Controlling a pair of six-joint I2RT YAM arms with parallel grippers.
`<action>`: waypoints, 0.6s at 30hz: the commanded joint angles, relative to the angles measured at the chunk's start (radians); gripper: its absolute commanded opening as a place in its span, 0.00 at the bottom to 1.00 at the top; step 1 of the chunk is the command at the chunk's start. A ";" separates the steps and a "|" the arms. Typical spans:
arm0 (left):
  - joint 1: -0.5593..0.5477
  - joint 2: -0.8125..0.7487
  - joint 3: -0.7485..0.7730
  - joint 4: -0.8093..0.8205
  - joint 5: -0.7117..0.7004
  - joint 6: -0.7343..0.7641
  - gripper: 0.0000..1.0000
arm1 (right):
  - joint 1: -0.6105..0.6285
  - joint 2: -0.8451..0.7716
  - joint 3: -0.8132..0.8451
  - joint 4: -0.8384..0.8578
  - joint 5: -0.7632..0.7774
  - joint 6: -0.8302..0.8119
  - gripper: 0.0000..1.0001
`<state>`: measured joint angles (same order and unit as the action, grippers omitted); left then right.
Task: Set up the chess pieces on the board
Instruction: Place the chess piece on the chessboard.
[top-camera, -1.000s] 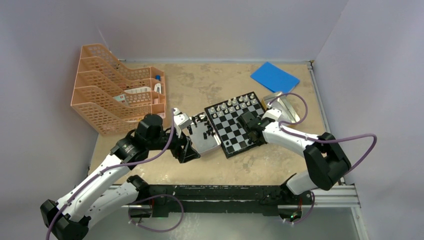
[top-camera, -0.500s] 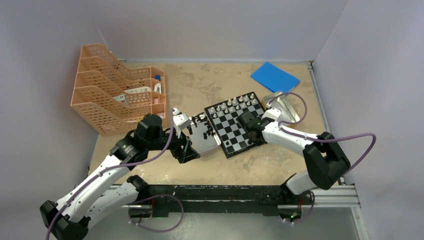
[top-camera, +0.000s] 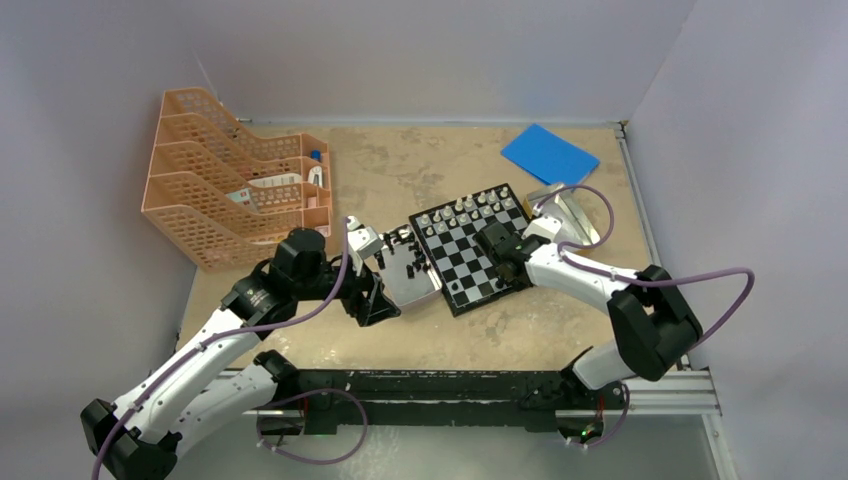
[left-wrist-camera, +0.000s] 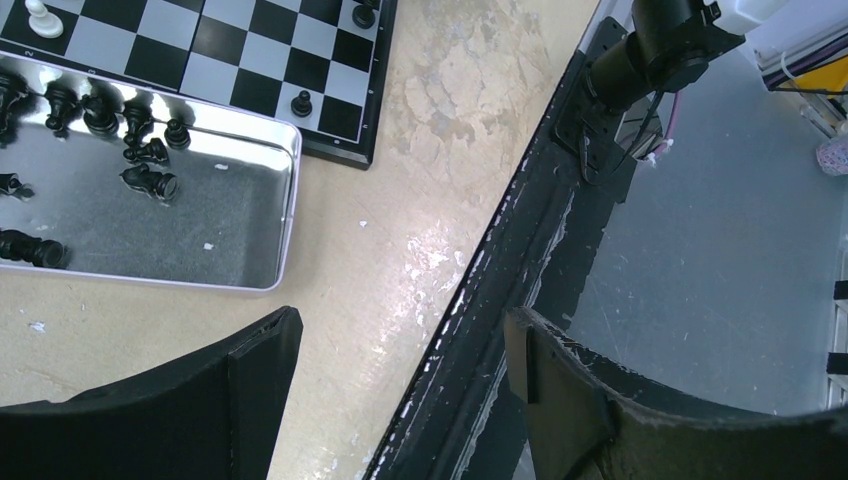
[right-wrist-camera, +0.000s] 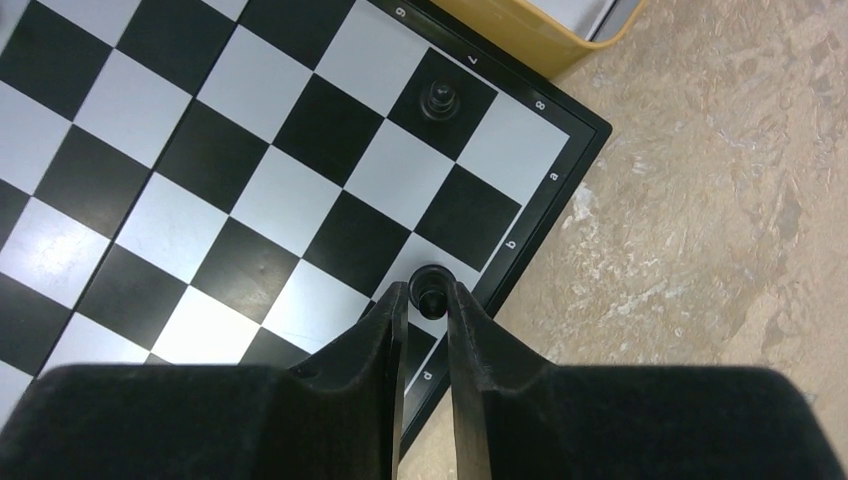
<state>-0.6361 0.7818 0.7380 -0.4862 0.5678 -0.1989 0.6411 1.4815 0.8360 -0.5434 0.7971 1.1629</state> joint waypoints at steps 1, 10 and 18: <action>0.000 -0.003 0.003 0.037 -0.009 0.001 0.74 | 0.000 -0.051 -0.002 0.008 0.009 -0.002 0.24; 0.000 -0.003 0.002 0.038 -0.016 -0.001 0.74 | 0.001 -0.074 -0.003 -0.016 0.001 0.006 0.25; 0.000 0.020 0.018 0.026 -0.081 -0.022 0.74 | 0.000 -0.168 0.070 -0.099 0.008 -0.016 0.28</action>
<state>-0.6361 0.7895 0.7380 -0.4870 0.5346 -0.2001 0.6411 1.4139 0.8360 -0.5713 0.7826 1.1587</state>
